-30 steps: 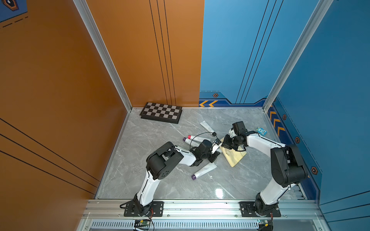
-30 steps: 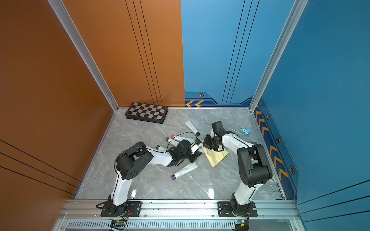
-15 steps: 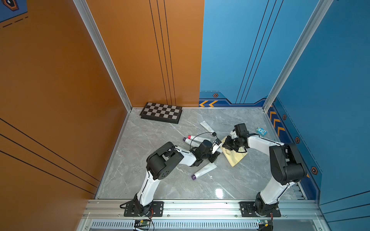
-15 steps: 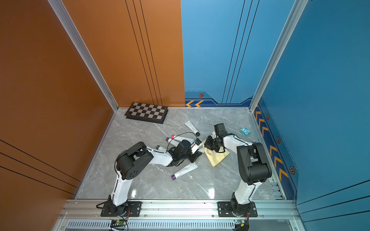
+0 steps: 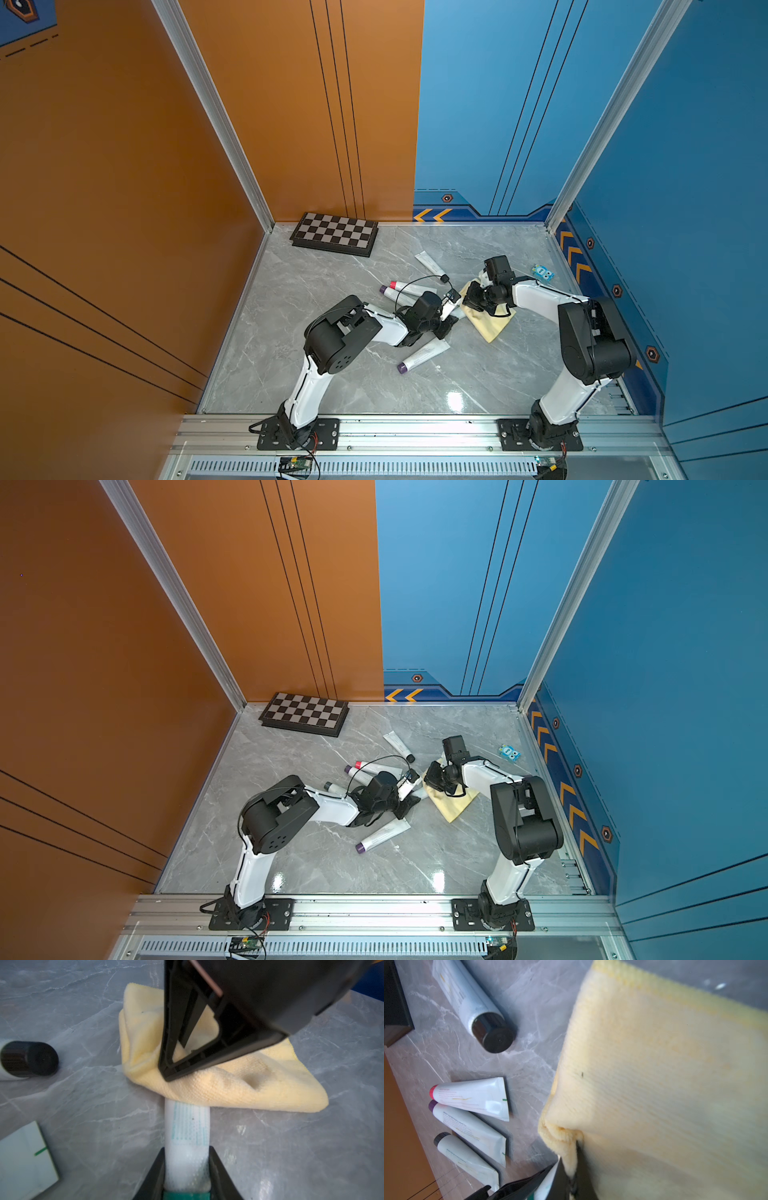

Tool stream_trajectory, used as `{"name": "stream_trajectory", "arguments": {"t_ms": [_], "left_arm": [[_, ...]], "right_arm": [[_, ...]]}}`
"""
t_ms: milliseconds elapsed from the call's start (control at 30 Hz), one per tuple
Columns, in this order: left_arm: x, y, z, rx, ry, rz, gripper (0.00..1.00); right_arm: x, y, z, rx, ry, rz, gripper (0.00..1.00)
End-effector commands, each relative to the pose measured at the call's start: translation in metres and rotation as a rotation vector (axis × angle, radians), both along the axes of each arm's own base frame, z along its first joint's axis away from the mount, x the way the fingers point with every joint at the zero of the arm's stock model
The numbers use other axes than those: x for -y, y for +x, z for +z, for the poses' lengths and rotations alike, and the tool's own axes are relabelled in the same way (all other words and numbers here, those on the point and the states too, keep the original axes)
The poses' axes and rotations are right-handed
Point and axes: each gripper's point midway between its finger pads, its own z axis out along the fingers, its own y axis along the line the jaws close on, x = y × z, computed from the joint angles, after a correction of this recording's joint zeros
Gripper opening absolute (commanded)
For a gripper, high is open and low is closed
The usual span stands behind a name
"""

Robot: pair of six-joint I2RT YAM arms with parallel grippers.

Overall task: Wipe the surface of the toothpaste tube
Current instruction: Wipe the dirt from the toothpaste tube.

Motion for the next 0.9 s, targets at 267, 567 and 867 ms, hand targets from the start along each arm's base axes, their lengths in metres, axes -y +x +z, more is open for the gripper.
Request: {"name": "stream_trajectory", "arguments": {"t_ms": [267,567,867], "left_arm": [[-0.021,-0.018,-0.052,-0.090,0.141,-0.011,0.20],[-0.020,-0.018,-0.052,-0.092,0.138,-0.013,0.20],[-0.020,-0.018,-0.053,-0.092,0.140,-0.011,0.20]], "right_arm": [[0.027,-0.043,-0.030,-0.156,-0.037,-0.051,0.00],[0.039,-0.042,-0.024,-0.153,-0.032,-0.052,0.00],[-0.014,-0.060,-0.025,-0.170,0.085,0.036,0.00]]}}
